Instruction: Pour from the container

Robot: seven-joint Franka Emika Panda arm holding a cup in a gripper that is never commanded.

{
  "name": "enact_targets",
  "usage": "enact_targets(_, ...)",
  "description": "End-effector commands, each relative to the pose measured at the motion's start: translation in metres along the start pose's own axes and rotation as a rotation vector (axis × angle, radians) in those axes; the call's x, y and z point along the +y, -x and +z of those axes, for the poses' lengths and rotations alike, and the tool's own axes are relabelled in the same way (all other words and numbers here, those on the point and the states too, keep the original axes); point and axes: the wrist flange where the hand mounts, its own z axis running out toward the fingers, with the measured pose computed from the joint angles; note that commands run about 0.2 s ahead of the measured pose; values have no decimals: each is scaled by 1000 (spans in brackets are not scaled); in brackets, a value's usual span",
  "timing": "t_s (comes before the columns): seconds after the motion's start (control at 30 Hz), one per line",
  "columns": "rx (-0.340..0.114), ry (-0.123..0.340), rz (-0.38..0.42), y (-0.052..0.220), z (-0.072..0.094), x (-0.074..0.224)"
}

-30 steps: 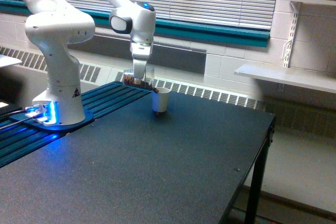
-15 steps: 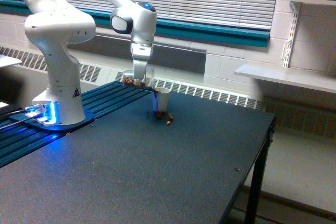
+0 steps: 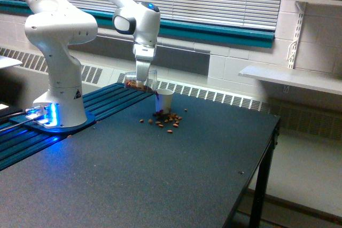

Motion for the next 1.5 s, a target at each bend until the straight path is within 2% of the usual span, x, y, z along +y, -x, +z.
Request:
enact_targets(0.03, -6, 15, 7, -3, 2, 9)
enact_targets(0.43, 4, 19, 0, -8, -4, -4)
enact_targets(1.5, -19, 49, -52, -5, 2, -42)
